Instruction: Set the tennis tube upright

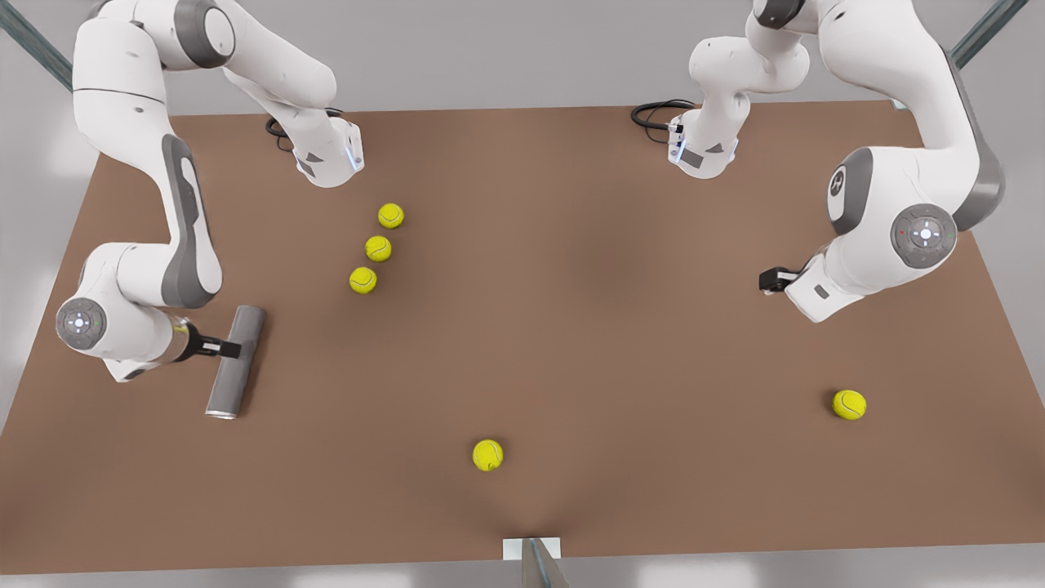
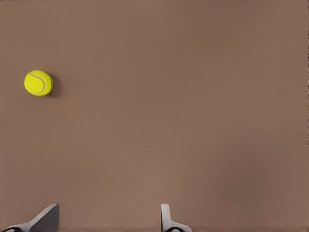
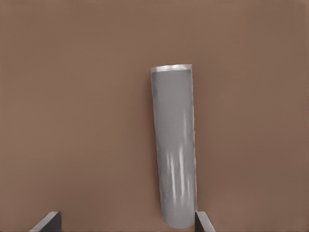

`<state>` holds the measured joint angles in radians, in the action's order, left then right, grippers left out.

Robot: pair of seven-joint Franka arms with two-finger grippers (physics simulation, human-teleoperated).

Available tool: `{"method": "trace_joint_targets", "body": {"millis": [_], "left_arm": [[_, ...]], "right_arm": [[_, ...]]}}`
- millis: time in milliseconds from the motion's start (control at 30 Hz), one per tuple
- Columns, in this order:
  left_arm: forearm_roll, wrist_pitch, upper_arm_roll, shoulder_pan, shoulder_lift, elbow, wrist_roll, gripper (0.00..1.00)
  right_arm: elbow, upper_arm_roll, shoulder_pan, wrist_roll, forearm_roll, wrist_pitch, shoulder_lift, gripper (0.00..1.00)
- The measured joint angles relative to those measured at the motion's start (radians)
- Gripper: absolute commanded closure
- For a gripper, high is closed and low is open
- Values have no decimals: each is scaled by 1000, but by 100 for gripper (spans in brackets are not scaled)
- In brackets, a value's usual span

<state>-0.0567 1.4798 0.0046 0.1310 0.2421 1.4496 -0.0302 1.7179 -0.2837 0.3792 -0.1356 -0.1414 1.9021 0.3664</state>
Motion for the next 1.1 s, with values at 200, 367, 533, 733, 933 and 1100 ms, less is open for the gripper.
{"method": "trace_joint_targets", "body": {"millis": [200,367,533,733,933,1100], "left_arm": [[1,9,0,-4,21,0,0,0],[3,13,0,-4,28,0,1,0],[3,13,-2,-6,34,0,1,0],[4,11,-2,-5,38,2,1,0],[4,13,-2,-5,42,2,1,0],[4,13,-2,-5,43,2,1,0]], "right_arm": [[2,0,54,93,5,111,46,0],[-69,0,52,111,2,181,172,0],[-130,5,55,169,-9,204,244,0],[120,-18,103,174,0,190,66,0],[225,-18,118,161,0,228,26,0],[230,-17,119,154,2,303,34,0]]}}
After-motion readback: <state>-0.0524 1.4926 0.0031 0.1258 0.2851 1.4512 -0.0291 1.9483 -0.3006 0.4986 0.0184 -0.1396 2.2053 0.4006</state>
